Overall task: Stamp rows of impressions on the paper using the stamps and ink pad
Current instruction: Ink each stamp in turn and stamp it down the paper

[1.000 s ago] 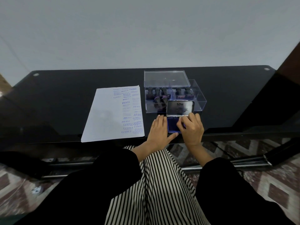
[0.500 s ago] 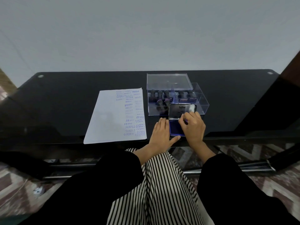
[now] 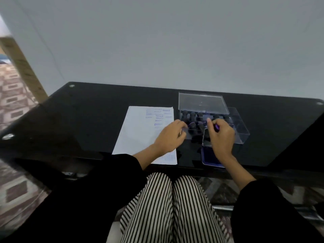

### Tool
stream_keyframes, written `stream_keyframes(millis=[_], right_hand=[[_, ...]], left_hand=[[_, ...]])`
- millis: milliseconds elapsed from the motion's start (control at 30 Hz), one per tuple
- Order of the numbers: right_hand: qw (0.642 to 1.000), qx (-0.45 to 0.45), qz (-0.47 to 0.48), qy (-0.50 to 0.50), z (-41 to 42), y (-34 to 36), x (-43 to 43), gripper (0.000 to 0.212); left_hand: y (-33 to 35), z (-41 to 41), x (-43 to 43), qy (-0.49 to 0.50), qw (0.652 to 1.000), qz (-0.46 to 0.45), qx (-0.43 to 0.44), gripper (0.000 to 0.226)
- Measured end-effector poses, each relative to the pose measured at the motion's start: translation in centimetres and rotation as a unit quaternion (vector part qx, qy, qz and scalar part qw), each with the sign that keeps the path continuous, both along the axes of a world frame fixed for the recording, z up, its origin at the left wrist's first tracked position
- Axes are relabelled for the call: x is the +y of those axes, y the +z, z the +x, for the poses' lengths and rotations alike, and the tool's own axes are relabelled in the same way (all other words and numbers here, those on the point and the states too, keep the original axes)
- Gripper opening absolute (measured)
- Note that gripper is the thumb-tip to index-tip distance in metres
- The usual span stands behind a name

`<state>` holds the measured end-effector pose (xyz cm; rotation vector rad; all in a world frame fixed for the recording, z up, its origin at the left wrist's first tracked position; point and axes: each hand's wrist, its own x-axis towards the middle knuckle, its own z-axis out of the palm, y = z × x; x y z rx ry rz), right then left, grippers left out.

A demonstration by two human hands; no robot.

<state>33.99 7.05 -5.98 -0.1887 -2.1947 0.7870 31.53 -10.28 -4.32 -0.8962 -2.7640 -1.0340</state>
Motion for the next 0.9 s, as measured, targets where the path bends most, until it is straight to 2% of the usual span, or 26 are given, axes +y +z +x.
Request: stream_keyframes(millis=[167, 367, 633, 800, 900], right_hand=[[0.995, -0.023, -0.016, 0.091, -5.7, 3.3, -5.6, 0.035], [0.981, -0.078, -0.009, 0.175, -12.5, 3.5, -11.3, 0.043], [0.972, -0.142, -0.024, 0.188, -18.1, -0.1, -14.7, 0.043], [0.967, -0.164, 0.004, 0.193, -19.0, -1.7, -15.7, 0.043], [0.967, -0.164, 0.015, 0.197, -19.2, -2.4, -15.9, 0.043]], left_hand=[[1.8, -5.0, -5.8, 0.11, 0.994, 0.017, 0.006, 0.028], [2.1, -10.8, -10.5, 0.177, 0.984, -0.03, -0.005, 0.033], [-2.1, -15.1, -12.1, 0.164, 0.985, -0.055, -0.02, 0.039], [-5.3, -15.4, -11.7, 0.152, 0.981, -0.117, 0.011, 0.046], [-6.5, -15.5, -11.5, 0.151, 0.976, -0.16, -0.007, 0.049]])
